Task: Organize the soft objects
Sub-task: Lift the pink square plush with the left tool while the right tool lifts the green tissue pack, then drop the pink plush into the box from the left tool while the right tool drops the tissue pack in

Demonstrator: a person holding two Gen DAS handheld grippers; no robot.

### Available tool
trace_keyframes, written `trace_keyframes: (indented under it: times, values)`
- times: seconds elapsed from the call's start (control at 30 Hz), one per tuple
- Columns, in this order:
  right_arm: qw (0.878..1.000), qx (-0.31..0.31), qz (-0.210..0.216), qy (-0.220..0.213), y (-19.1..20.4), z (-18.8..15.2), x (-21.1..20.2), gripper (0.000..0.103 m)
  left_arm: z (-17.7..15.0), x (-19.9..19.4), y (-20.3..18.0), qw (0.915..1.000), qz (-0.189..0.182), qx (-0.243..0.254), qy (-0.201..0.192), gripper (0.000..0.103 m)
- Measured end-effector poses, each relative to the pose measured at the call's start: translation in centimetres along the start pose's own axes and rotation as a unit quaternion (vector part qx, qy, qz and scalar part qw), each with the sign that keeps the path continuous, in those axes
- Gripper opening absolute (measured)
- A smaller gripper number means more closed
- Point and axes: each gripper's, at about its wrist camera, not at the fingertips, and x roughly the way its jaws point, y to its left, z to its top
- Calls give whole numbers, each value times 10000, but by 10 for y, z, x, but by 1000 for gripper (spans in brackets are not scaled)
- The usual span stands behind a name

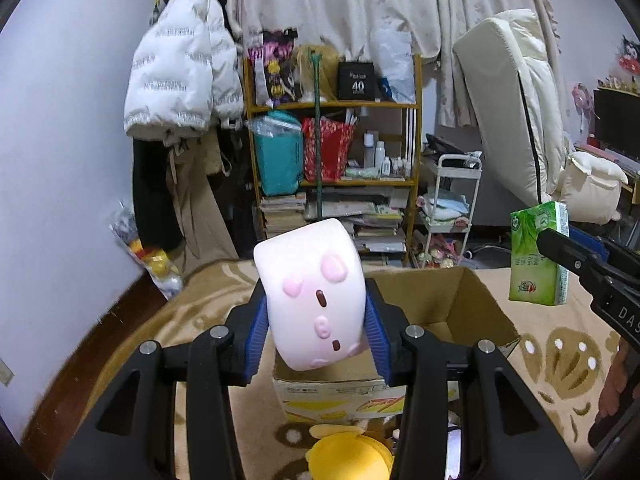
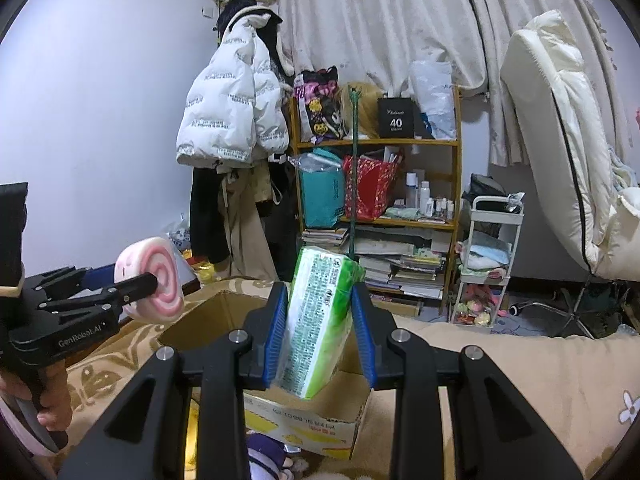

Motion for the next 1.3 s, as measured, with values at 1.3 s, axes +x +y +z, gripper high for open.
trace_keyframes:
  times: [1.3]
  values:
    - [9911,369,287,1249,-18,-48,69,40,-31,59,-17,9948,-164,237,981,53]
